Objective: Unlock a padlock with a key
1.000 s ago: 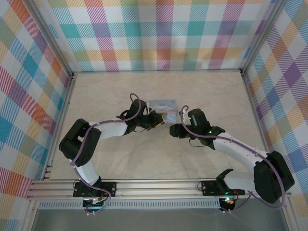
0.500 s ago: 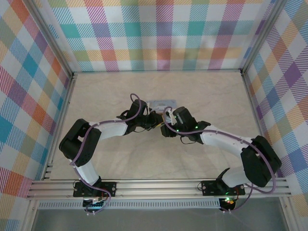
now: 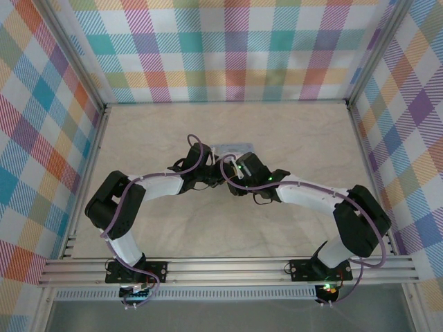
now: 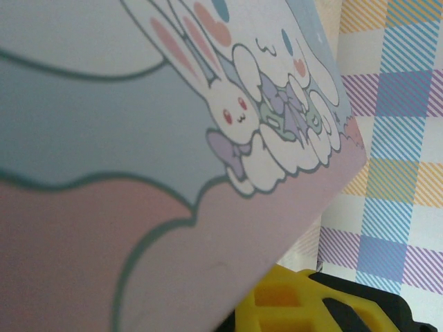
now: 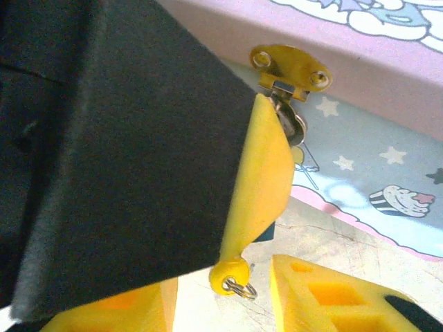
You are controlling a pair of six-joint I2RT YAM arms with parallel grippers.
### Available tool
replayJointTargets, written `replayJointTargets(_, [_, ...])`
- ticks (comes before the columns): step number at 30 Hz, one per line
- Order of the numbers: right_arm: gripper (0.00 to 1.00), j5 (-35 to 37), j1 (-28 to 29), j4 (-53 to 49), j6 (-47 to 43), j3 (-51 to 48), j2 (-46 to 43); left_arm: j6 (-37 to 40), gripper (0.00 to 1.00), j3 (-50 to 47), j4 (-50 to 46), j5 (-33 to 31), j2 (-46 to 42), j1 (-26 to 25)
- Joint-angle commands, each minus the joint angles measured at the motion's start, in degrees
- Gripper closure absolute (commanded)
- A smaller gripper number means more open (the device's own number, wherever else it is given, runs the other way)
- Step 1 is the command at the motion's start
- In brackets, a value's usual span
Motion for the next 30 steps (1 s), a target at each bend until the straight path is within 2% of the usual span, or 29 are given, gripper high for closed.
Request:
replayJointTargets(1, [0.6, 1.5, 0.5, -1.1, -1.3, 1.9, 1.1, 0.0, 0.98, 1.7, 1.6, 0.5, -1.2, -0.5])
replayJointTargets(10, [0.65, 2.0, 0.5, -1.3, -2.0, 2.9, 2.8, -0.4, 0.98, 1.5, 2.4, 0.8, -1.2, -0.5])
replayJointTargets(12, [0.73, 1.9, 0.5, -1.0, -2.0, 3.1, 2.9, -0.5, 0.98, 1.6, 2.5, 0.8, -1.2, -0.5])
replayJointTargets(14, [0.78, 1.9, 0.5, -0.8, -1.9, 2.9, 2.5, -0.4, 0.97, 1.6, 2.5, 0.8, -1.2, -0.5])
replayJointTargets(16, [0.97, 1.3, 0.5, -0.2, -2.5, 2.4, 2.0, -0.3, 0.97, 1.5, 2.3, 0.8, -1.2, -0.5])
replayJointTargets(17, [1.0, 1.0, 0.4, 0.2, -2.6, 2.1, 1.8, -0.3, 0.98, 1.5, 2.4, 0.7, -1.1, -0.5])
replayJointTargets(23, [1.0, -0.1, 0.5, 0.8, -3.1, 0.6, 0.9, 0.1, 0.96, 0.7, 2.3, 0.1, -1.5, -0.5])
replayJointTargets(26, [1.0, -1.0, 0.5, 1.4, -3.3, 0.0, 1.0, 0.4, 0.89, 0.7, 1.4, -0.4, -1.6, -0.5])
replayJointTargets(30, [1.0, -2.9, 0.4, 1.7, -3.4, -0.1, 1.9, 0.5, 0.66, 0.1, -0.3, -1.9, -1.5, -0.5])
